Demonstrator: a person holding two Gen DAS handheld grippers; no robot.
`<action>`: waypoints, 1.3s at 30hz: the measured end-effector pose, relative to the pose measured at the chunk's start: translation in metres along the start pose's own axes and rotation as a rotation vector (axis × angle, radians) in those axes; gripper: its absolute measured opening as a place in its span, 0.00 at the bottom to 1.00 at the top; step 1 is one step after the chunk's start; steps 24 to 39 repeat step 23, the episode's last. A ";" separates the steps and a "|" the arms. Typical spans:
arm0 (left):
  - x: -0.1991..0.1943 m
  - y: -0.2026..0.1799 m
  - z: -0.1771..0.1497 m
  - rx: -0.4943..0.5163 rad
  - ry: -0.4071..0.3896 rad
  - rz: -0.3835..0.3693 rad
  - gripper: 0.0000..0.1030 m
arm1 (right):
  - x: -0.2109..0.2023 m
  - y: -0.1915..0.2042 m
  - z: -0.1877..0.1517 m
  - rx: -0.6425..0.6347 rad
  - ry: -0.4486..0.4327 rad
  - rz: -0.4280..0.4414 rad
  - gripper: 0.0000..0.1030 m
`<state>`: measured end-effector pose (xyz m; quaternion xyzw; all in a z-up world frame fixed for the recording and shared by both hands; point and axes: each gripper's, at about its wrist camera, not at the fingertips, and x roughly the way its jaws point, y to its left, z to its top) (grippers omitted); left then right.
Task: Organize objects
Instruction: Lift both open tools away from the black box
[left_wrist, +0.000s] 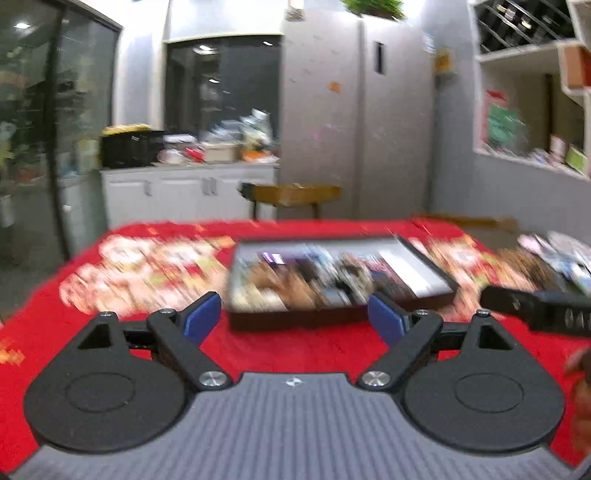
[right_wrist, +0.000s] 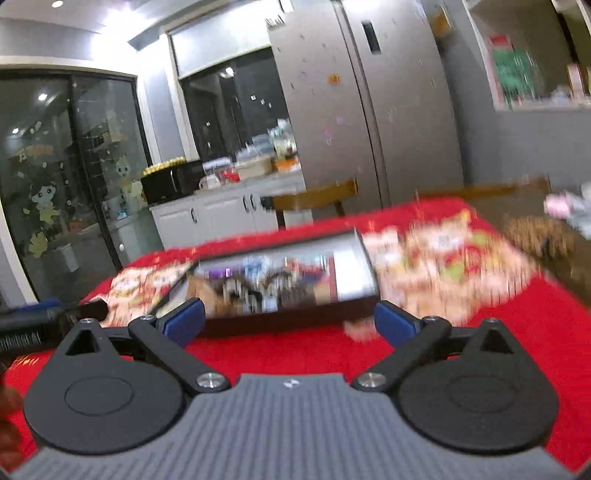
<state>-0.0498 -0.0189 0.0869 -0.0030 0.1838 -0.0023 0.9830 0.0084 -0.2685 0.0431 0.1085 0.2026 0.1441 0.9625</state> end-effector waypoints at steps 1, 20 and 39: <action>0.000 -0.003 -0.011 0.006 0.025 -0.011 0.87 | -0.002 -0.003 -0.007 0.016 0.002 -0.004 0.99; 0.032 0.010 -0.053 -0.046 0.154 0.063 0.87 | -0.001 -0.004 -0.051 0.034 -0.004 -0.075 1.00; 0.033 0.008 -0.054 -0.033 0.156 0.067 0.87 | 0.001 -0.001 -0.052 0.023 0.008 -0.068 1.00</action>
